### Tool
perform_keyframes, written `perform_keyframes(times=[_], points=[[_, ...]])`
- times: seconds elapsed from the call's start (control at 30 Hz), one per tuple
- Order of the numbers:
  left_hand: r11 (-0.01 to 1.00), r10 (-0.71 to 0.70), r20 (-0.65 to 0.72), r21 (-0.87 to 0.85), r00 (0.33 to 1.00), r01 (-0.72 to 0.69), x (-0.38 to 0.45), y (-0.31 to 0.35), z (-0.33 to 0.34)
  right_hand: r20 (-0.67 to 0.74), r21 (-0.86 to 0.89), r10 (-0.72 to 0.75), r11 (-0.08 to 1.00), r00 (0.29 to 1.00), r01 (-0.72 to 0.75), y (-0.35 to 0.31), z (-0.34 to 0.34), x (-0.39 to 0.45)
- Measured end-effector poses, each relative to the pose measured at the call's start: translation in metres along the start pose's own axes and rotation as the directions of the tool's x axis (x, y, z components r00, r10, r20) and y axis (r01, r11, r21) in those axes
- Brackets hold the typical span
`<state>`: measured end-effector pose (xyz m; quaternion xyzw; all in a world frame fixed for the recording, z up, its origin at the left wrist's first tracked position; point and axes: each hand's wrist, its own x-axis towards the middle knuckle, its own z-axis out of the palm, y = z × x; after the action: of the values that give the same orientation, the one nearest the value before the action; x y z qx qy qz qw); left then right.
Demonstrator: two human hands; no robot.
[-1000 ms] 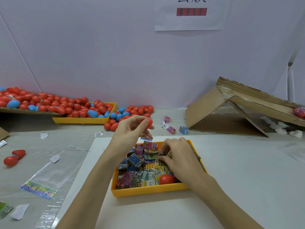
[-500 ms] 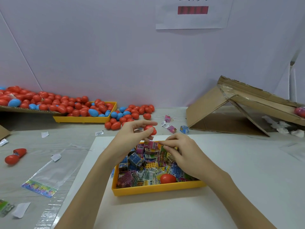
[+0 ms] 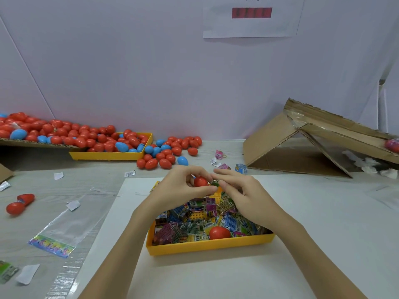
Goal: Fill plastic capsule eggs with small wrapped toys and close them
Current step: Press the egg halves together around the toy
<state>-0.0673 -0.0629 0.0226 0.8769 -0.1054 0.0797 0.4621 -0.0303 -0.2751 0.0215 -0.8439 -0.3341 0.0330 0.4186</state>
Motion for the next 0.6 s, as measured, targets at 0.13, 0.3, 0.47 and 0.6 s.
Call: perform_keyframes(times=[0.13,0.3,0.47,0.6], points=[[0.999,0.032,-0.025,0.017,0.999,-0.032,0.002,0.003,0.002,-0.062,0.104,0.009,0.995,0.998,-0.003,-0.002,0.001,-0.001],[0.999,-0.003,-0.048,-0.040,0.999,0.001,0.002,0.006,0.002,-0.231,0.404,0.181,0.912,0.956,-0.075,-0.005,0.008,-0.004],[0.995,-0.051,-0.002,-0.089,0.999,0.051,0.001,0.007,0.002,-0.249,0.699,0.388,0.706,0.887,-0.113,-0.006,0.012,-0.004],[0.995,-0.091,0.106,0.049,0.990,0.086,-0.001,0.005,0.000,-0.255,0.695,0.441,0.702,0.861,-0.154,-0.008,0.004,-0.004]])
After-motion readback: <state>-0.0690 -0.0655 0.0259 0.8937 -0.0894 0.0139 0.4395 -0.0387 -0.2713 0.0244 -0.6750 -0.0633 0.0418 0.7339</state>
